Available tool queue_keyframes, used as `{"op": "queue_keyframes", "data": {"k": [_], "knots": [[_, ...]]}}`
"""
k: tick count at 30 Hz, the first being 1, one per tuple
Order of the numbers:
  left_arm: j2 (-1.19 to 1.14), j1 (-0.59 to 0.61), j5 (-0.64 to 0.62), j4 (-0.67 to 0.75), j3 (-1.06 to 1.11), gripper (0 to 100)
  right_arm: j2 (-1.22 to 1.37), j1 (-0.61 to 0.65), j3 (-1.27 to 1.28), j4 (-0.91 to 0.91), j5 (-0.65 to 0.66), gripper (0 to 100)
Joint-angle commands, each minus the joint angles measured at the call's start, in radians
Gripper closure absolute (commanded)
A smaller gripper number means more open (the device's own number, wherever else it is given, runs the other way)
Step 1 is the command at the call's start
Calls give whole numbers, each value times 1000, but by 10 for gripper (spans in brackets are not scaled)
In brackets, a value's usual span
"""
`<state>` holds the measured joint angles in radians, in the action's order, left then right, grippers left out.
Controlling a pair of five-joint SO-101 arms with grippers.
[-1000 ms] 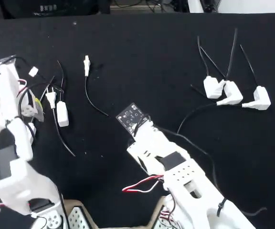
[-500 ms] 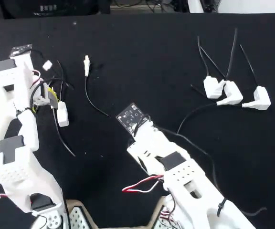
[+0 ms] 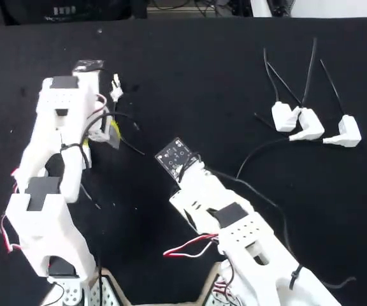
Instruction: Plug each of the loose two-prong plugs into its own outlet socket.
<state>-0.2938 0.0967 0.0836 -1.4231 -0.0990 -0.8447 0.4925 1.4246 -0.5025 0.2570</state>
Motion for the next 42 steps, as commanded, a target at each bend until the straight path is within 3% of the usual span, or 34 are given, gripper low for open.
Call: {"op": "queue_keyframes", "data": {"k": [1,9,22,29,37,42], "knots": [[20,24,-11,-46,-77,744,-31,14,-5,28,2,758],[-48,191,49,55,4,744,-31,14,-7,28,2,758],[-35,371,75,71,-70,744,-30,14,-5,28,2,758],[-35,352,106,71,-59,744,-31,14,-5,28,2,758],[-35,185,149,-26,-145,741,-31,14,-5,28,2,758],[-91,165,164,-31,-199,740,-30,14,-5,26,2,758]]}}
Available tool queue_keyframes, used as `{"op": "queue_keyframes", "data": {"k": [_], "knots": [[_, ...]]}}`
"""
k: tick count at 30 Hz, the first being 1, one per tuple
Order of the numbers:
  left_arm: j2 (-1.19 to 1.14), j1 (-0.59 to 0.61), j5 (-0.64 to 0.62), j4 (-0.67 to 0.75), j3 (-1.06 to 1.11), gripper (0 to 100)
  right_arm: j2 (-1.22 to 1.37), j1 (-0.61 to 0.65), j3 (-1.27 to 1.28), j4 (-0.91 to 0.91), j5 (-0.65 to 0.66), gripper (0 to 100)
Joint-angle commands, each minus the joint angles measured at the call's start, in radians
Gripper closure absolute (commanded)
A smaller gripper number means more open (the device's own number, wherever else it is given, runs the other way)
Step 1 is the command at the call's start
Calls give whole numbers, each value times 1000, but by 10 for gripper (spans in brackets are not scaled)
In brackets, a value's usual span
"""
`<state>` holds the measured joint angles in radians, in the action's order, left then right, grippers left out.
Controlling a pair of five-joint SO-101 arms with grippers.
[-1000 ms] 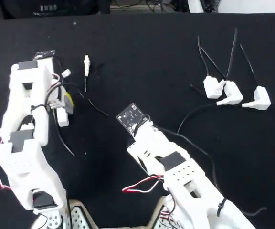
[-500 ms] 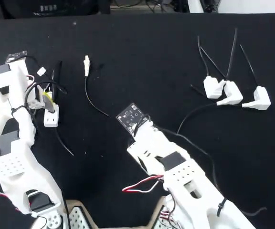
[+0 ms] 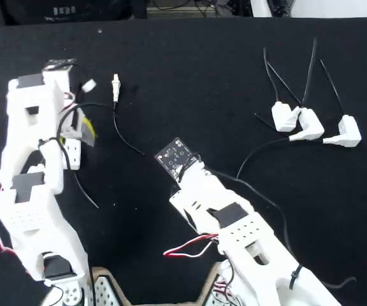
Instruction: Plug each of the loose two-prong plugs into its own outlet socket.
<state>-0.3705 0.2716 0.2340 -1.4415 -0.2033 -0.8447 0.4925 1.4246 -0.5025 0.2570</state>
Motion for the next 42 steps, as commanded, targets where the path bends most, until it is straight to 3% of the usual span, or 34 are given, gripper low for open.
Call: {"op": "queue_keyframes", "data": {"k": [1,8,13,21,31,42], "knots": [[-35,-4,14,-15,-108,740,-30,14,-5,26,2,758],[-126,81,43,-29,-185,741,-31,14,-5,26,2,758],[-137,77,124,-89,-214,741,-31,14,-7,26,2,758],[-137,87,137,-89,-216,741,-30,14,-5,26,2,758],[-138,139,301,-91,-208,740,-30,14,-5,26,2,758],[-226,87,292,-55,-173,745,-31,14,-5,26,2,758]]}}
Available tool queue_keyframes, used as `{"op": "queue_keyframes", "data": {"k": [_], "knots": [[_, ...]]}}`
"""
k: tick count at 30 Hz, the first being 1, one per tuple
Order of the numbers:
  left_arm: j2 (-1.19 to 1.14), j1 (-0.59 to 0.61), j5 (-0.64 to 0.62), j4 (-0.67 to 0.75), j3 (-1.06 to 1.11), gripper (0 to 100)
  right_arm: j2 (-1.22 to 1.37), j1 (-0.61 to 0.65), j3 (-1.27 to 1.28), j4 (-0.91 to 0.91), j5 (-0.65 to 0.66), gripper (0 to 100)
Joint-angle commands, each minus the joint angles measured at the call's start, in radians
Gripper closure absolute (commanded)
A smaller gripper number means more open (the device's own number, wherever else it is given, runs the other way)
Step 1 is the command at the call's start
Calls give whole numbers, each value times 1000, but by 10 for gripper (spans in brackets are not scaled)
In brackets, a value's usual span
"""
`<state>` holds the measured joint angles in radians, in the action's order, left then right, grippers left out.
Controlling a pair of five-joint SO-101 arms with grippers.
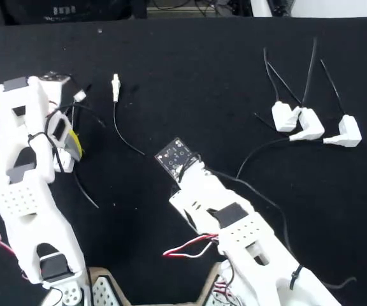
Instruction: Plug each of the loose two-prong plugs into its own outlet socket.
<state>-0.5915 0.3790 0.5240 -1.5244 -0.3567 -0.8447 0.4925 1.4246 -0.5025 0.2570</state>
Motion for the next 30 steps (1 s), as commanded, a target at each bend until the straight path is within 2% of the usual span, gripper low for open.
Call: {"op": "queue_keyframes", "data": {"k": [1,4,7,9,12,20,25,30], "knots": [[-6,-16,-14,38,-24,745,-31,14,-5,26,2,758],[-2,-12,-48,35,-56,809,-31,14,-5,26,2,758],[6,-18,-54,34,-62,984,-31,14,-5,26,2,758],[17,-19,-77,17,-64,937,-31,14,-5,26,2,758],[41,-35,-140,-35,-87,976,-31,14,-5,26,2,758],[186,-137,-272,-233,-197,970,-31,0,-10,25,2,758],[259,-206,-404,-233,-82,970,-33,-169,-51,25,-9,758],[362,-305,-402,-129,151,970,-33,-287,-64,57,-137,758]]}}
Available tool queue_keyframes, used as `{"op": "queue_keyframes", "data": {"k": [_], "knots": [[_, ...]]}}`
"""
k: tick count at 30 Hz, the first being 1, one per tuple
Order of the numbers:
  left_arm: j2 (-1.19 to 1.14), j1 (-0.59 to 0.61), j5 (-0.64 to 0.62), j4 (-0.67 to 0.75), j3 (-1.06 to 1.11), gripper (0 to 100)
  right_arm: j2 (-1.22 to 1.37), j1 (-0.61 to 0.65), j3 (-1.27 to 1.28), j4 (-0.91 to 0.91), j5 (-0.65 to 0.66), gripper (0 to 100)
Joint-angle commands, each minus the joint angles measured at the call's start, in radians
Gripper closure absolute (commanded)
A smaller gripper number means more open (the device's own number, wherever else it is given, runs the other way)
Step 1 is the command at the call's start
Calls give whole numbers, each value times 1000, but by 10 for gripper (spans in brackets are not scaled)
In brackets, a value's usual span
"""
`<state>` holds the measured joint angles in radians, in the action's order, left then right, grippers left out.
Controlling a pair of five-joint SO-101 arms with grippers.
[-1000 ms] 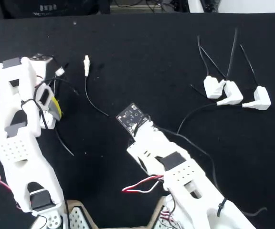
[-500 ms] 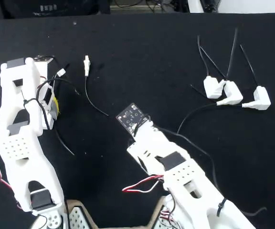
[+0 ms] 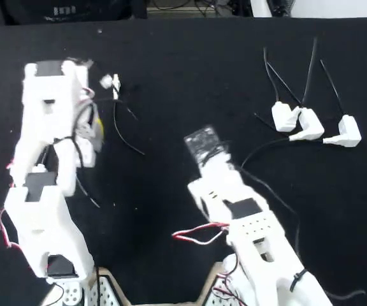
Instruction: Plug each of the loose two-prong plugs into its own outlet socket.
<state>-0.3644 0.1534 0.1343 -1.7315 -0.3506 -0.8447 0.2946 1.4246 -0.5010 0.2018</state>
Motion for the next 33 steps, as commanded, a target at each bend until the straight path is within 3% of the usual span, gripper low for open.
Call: {"op": "queue_keyframes", "data": {"k": [1,9,12,14,17,24,28,33], "knots": [[170,-97,-12,124,208,970,-33,-109,-62,69,-97,758],[483,-329,-18,422,730,959,-33,-161,-67,83,-127,758],[554,-371,-25,496,845,844,-33,-161,-67,83,-127,758],[562,-367,-74,540,898,787,-33,-161,-65,83,-127,758],[565,-335,-103,574,934,801,-33,-161,-65,83,-127,758],[568,-197,-104,437,792,805,-33,-160,-62,83,-127,758],[555,-93,-64,430,774,805,-33,-160,-62,83,-127,758],[509,-105,-20,560,941,805,-35,-175,-82,74,-124,758]]}}
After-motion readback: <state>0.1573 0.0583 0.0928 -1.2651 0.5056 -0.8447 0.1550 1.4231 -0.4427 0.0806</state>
